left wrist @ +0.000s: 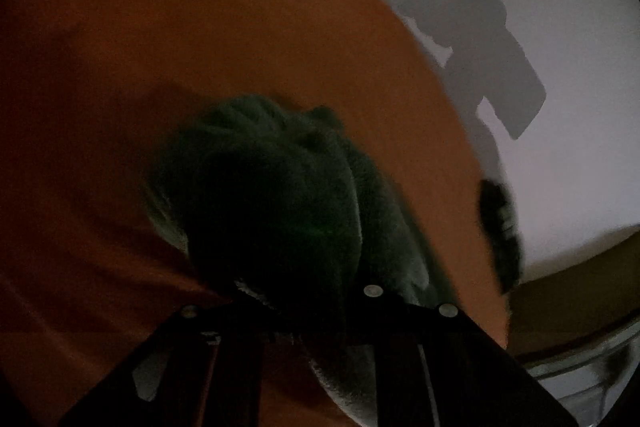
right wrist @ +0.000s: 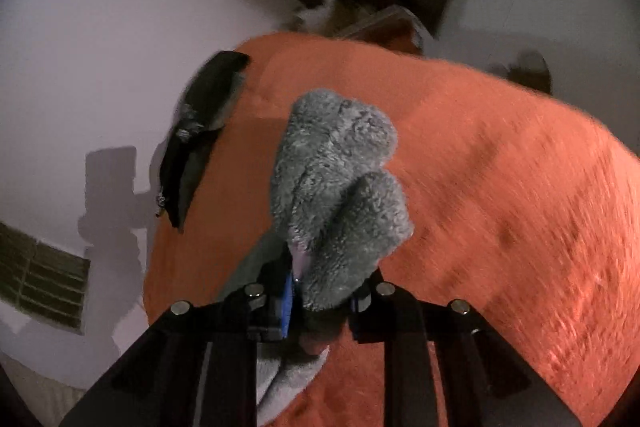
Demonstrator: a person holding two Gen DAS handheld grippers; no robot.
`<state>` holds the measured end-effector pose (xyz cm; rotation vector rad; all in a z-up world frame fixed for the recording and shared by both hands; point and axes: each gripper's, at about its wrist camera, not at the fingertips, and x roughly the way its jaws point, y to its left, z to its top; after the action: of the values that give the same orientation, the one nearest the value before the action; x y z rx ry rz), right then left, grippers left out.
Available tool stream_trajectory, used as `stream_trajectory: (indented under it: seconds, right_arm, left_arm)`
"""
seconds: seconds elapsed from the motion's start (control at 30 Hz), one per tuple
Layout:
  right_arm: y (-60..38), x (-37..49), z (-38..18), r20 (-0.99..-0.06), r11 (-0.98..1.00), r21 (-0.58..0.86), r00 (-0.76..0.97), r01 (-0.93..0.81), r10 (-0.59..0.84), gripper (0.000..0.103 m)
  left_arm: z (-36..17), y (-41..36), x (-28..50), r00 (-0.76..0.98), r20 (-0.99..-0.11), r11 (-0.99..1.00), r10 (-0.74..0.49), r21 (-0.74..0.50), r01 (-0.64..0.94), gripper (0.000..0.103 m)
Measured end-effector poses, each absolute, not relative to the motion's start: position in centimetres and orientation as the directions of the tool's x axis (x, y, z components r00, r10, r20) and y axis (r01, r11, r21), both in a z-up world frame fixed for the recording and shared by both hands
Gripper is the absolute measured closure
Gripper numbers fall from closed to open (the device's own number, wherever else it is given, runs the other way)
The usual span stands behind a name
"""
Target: Fold clothes
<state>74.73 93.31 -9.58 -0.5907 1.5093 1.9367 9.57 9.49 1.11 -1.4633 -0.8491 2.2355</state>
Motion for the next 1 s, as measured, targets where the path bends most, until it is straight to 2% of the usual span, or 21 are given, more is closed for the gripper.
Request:
stream_trajectory:
  seconds: [0.17,0.43,0.5,0.57,0.63,0.7,0.77,0.87,0.93,1.0]
  right_arm:
    - [93.1,77.4,-13.6,-0.690,-0.059,0.711,-0.712,-0.700,0.132,0.083]
    - [91.9,79.7,-13.8,-0.684,-0.036,0.721,-0.720,-0.692,0.118,0.083]
    - [91.9,80.5,-14.3,-0.660,-0.017,0.746,-0.743,-0.666,0.109,0.082]
    - [91.9,80.6,-14.3,-0.663,-0.023,0.743,-0.741,-0.668,0.107,0.080]
    - [91.7,80.7,-14.2,-0.668,-0.032,0.738,-0.737,-0.674,0.104,0.078]
    - [91.8,80.3,-13.6,-0.690,-0.083,0.711,-0.716,-0.698,0.106,0.074]
    - [91.4,79.8,-12.8,-0.725,-0.142,0.663,-0.677,-0.735,0.125,0.061]
    - [90.3,78.1,-11.4,-0.796,-0.229,0.538,-0.578,-0.812,0.180,0.045]
    - [89.8,76.8,-11.1,-0.849,-0.260,0.436,-0.490,-0.861,0.198,0.045]
    - [89.4,75.7,-10.9,-0.881,-0.267,0.360,-0.420,-0.894,0.218,0.045]
  left_arm:
    - [-0.8,8.6,9.6,-0.360,-0.708,-0.749,0.608,-0.661,0.037,0.081]
    - [-0.6,6.3,11.4,-0.280,-0.719,-0.748,0.636,-0.663,0.002,0.077]
    - [0.5,6.4,10.7,-0.216,-0.758,-0.782,0.615,-0.622,-0.046,0.073]
    - [2.2,6.4,10.4,-0.209,-0.781,-0.806,0.589,-0.585,-0.086,0.070]
    - [3.8,6.7,11.6,-0.246,-0.825,-0.860,0.510,-0.490,-0.139,0.067]
    - [5.3,7.9,14.1,-0.303,-0.861,-0.911,0.408,-0.361,-0.201,0.065]
    - [6.3,8.8,16.3,-0.351,-0.863,-0.926,0.362,-0.289,-0.245,0.064]
    - [7.9,8.5,19.1,-0.446,-0.824,-0.934,0.349,-0.268,-0.235,0.064]
    - [10.2,8.8,20.9,-0.561,-0.767,-0.950,0.312,-0.236,-0.206,0.064]
    - [13.9,9.5,23.1,-0.724,-0.653,-0.975,0.221,-0.168,-0.147,0.063]
